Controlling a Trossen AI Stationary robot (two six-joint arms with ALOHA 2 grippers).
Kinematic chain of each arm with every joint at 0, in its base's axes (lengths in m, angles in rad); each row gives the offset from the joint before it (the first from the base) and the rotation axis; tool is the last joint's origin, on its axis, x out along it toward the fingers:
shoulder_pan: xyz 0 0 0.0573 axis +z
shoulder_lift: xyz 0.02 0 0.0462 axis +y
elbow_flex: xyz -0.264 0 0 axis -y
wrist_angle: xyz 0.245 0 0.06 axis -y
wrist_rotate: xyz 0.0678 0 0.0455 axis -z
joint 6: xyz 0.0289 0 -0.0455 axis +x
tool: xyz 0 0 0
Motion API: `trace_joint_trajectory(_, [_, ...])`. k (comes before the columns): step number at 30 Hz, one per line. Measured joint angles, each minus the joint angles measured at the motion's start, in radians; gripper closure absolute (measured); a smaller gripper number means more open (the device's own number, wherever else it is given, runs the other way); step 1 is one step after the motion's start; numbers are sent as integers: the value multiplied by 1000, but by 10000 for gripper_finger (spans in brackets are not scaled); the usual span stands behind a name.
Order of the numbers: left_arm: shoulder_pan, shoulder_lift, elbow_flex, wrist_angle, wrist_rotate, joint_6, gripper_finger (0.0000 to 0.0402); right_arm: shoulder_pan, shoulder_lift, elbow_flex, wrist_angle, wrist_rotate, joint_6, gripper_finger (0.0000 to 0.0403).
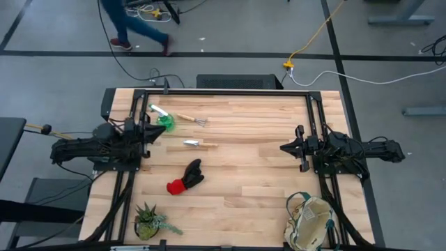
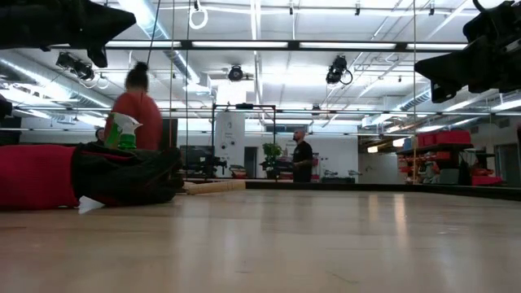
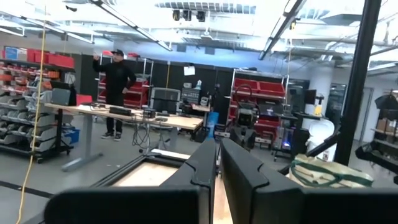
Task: Pick & Place Garden tools in Gardening bag
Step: Put the green spray bottle into the gardening bag
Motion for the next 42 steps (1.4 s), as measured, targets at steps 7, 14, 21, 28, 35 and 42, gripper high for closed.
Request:
trace_joint_trajectory(7, [0, 0, 35, -40, -44, -1, 369, 0, 0, 0, 0, 0, 0, 373])
trace_joint_trajectory(14, [0, 46, 102, -102, -49, 1, 369, 0, 0, 0, 0, 0, 0, 373])
trace_joint_trajectory(21, [2, 165, 196, -136, -49, 43, 369, 0, 0, 0, 0, 0, 0, 373])
trace_joint_trajectory(28, [2, 291, 320, -149, -74, 28, 369, 0, 0, 0, 0, 0, 0, 373])
trace_joint_trajectory(35, [2, 418, 469, -218, -112, 64, 369, 0, 0, 0, 0, 0, 0, 373])
trace_joint_trajectory(42, [2, 507, 602, -298, -116, 86, 369, 0, 0, 0, 0, 0, 0, 373])
